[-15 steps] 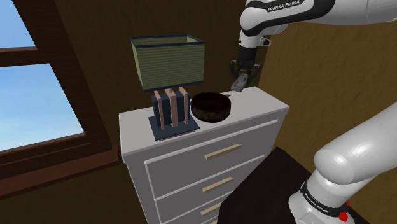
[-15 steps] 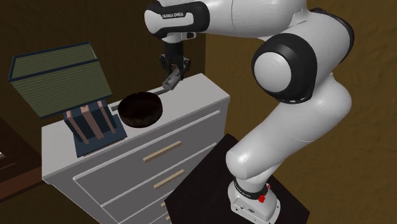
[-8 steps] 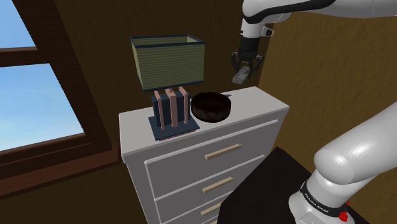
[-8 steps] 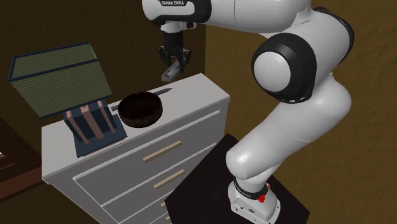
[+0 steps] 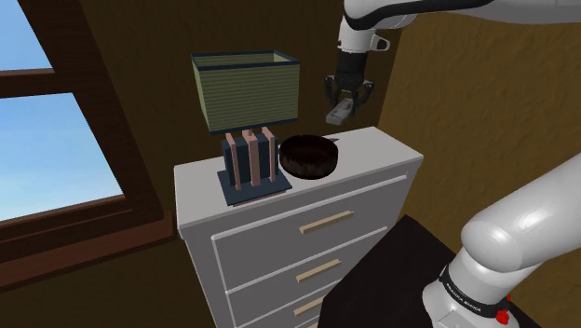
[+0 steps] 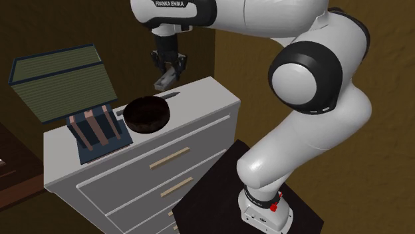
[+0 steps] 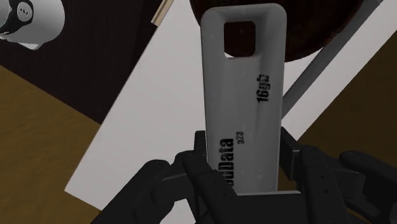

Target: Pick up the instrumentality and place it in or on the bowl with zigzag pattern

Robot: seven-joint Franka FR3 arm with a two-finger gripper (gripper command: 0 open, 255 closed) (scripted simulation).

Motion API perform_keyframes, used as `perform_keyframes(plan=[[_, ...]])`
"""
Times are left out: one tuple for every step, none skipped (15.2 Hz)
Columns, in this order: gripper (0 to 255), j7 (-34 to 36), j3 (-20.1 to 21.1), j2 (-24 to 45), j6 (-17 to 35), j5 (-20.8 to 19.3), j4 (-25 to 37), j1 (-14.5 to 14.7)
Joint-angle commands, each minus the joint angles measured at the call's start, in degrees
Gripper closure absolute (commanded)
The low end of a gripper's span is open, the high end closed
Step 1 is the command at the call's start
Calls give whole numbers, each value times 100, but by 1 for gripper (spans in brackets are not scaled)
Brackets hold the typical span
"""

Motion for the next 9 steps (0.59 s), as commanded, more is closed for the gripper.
perform_keyframes(plan=[[255, 273, 176, -31, -22, 57, 6, 103], [255, 411, 267, -36, -20, 86, 9, 156], [255, 550, 361, -35, -19, 113, 18, 209], [255, 690, 455, -27, -17, 139, 34, 261], [255, 832, 550, -13, -16, 163, 55, 312], [255, 974, 647, 8, -13, 184, 83, 363], [255, 1118, 745, 34, -11, 203, 118, 412], [255, 1263, 844, 68, -9, 220, 159, 461], [255, 1410, 944, 108, -6, 232, 206, 509]])
